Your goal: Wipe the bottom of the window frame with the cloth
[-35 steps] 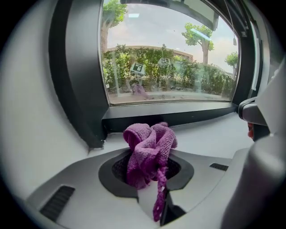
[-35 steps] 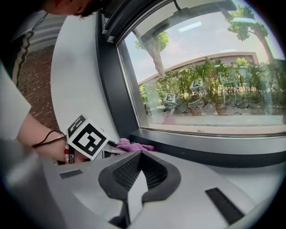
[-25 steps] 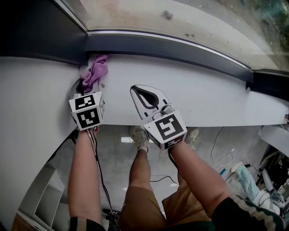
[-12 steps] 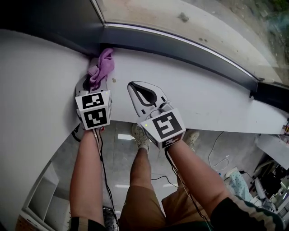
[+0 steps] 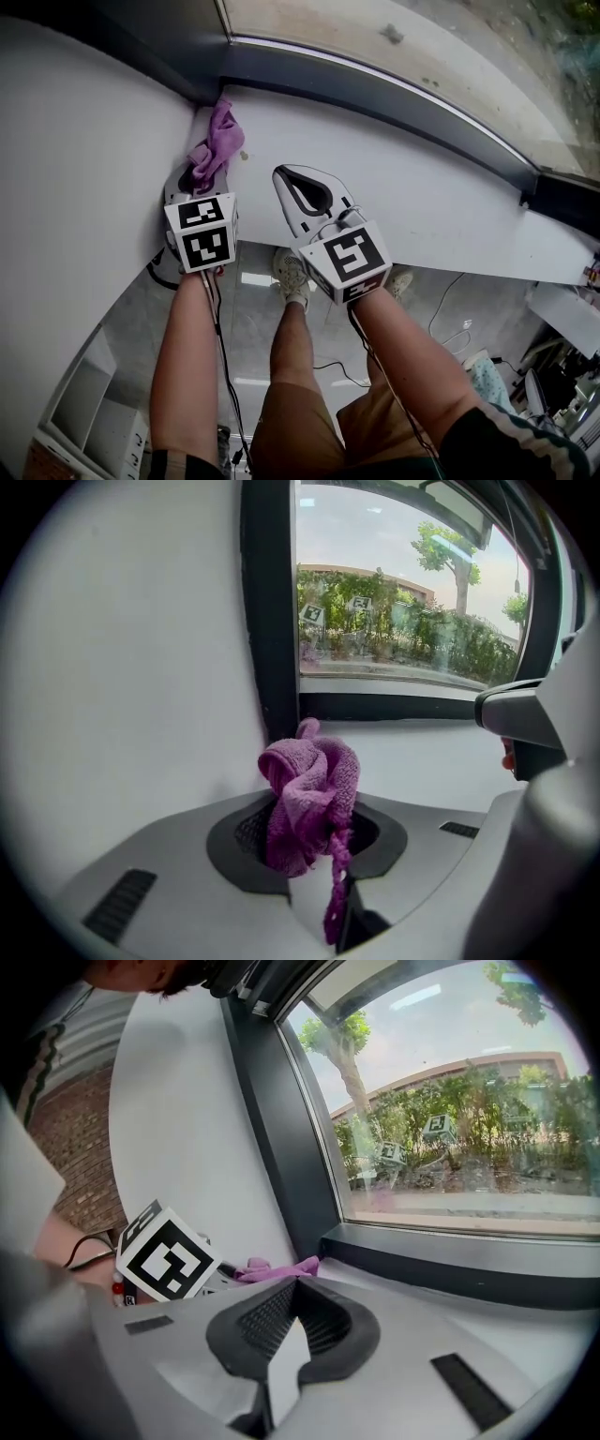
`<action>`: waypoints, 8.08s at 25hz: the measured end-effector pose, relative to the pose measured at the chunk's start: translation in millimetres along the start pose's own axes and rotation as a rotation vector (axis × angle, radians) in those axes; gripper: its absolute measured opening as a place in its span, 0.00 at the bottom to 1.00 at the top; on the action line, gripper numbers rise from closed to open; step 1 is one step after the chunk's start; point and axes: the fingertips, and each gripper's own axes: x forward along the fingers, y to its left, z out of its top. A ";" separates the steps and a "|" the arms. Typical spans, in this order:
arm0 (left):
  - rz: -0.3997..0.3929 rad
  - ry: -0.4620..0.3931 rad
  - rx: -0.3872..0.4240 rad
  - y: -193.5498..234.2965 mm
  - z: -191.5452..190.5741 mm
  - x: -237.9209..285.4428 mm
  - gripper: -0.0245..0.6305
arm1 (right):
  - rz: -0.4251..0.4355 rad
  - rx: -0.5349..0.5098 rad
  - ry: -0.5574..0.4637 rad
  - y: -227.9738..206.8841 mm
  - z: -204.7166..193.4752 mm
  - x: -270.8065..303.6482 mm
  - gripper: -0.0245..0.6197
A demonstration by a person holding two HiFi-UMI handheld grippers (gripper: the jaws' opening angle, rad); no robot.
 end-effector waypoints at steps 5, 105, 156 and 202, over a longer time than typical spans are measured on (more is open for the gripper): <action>0.016 0.026 -0.027 2.9 -24.9 -13.5 0.20 | 0.007 0.002 0.016 8.4 -5.7 -4.3 0.06; -0.518 0.036 0.608 -686.2 -111.4 -81.6 0.20 | -0.498 0.369 -0.059 -313.9 -231.8 -538.3 0.06; -0.649 -0.010 0.578 -833.4 8.0 5.1 0.20 | -0.585 0.251 -0.163 -447.6 -176.7 -562.6 0.06; -0.615 0.019 0.535 -652.9 2.4 5.0 0.20 | -0.515 0.177 -0.067 -374.9 -128.8 -423.2 0.06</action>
